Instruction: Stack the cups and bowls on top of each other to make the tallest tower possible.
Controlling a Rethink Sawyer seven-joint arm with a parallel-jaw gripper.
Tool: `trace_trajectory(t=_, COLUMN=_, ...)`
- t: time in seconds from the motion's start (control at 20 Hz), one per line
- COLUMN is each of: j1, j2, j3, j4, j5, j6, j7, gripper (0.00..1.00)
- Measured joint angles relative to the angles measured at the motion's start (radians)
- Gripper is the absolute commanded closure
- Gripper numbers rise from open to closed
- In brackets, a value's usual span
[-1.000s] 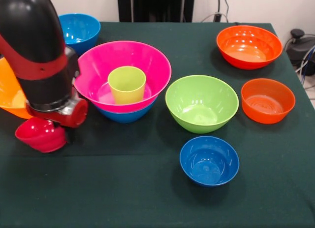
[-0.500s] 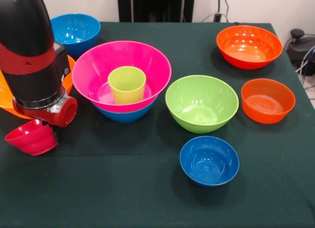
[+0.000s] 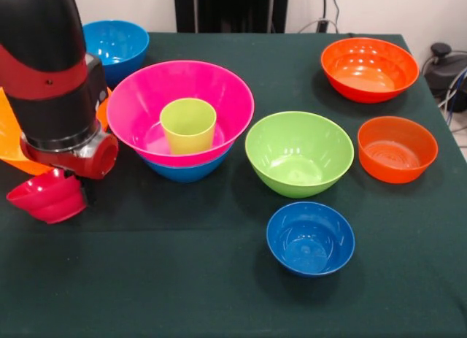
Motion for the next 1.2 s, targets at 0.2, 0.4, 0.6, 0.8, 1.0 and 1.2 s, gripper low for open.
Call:
trace_trajectory(t=0.2, j1=0.001, j2=-0.07, j3=-0.001, j4=0.036, j5=0.0, j6=0.0, j7=0.0, gripper=1.0)
trace_trajectory(t=0.4, j1=0.0, j2=-0.119, j3=0.0, j4=0.053, j5=0.003, j6=0.0, j7=0.0, gripper=1.0)
trace_trajectory(t=0.6, j1=-0.013, j2=-0.178, j3=0.014, j4=0.082, j5=0.037, j6=0.0, j7=0.0, gripper=1.0)
trace_trajectory(t=0.8, j1=-0.026, j2=-0.23, j3=0.027, j4=0.121, j5=0.076, j6=0.0, j7=0.0, gripper=1.0)
trace_trajectory(t=1.0, j1=-0.022, j2=-0.27, j3=0.027, j4=0.157, j5=0.094, j6=0.0, j7=0.0, gripper=1.0)
trace_trajectory(t=1.2, j1=-0.009, j2=-0.314, j3=0.026, j4=0.193, j5=0.105, j6=0.001, j7=0.0, gripper=1.0)
